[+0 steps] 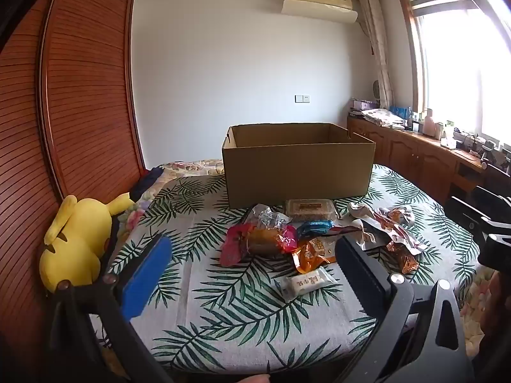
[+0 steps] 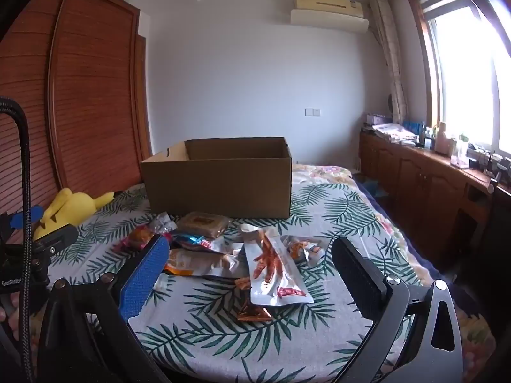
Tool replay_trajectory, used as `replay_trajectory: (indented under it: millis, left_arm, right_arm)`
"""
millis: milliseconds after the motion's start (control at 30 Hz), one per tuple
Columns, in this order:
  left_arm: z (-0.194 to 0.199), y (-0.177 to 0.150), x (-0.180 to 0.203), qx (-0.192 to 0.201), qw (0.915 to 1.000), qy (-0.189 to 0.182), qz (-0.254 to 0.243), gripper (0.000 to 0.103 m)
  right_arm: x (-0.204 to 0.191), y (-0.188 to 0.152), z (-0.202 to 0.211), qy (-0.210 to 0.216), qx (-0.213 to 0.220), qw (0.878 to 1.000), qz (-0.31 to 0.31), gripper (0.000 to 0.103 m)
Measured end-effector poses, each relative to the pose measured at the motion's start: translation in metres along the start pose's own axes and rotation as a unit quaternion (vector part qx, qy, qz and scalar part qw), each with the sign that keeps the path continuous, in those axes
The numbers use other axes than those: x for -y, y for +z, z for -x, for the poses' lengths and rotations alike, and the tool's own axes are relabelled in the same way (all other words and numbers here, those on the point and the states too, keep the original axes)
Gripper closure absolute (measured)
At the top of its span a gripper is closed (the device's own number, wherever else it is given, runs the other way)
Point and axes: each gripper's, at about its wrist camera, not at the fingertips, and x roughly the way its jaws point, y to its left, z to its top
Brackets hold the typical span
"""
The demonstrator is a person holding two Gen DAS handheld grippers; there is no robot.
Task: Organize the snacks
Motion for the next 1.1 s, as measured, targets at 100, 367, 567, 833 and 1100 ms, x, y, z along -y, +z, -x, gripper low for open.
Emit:
replay_trajectory:
  millis: [100, 367, 567, 833, 1100]
  left_arm:
    - [-0.0002, 0.0000, -0.0001, -0.001, 1.0000, 0.001, 0.000, 0.000]
    - [-0.0028, 0.0000, -0.0018, 0.001, 1.0000, 0.005, -0.001, 0.000]
    - [0.0032, 0.0020, -0.0026, 0.001, 1.0000, 0.003, -0.002, 0.000]
    - [0.0037, 0.0020, -0.0014, 0.002, 1.0000, 0.004, -0.005, 0.000]
    - [0.0032, 0.0025, -0.0008, 0.004, 1.0000, 0.005, -0.005, 0.000]
  right_arm:
    - [0.0002, -0.0001, -0.0008, 0.000, -0.002, 1.000, -0.002, 0.000]
    - [0.0000, -0.0006, -0.0008, -0.001, 0.002, 1.000, 0.000, 0.000]
    - [0.0001, -0.0007, -0.0008, -0.002, 0.003, 1.000, 0.000, 0.000]
    - [0.0016, -0.0001, -0.0008, -0.001, 0.003, 1.000, -0.001, 0.000]
    - [-0.0005, -0.0009, -0.0005, -0.003, 0.004, 1.000, 0.002, 0.000]
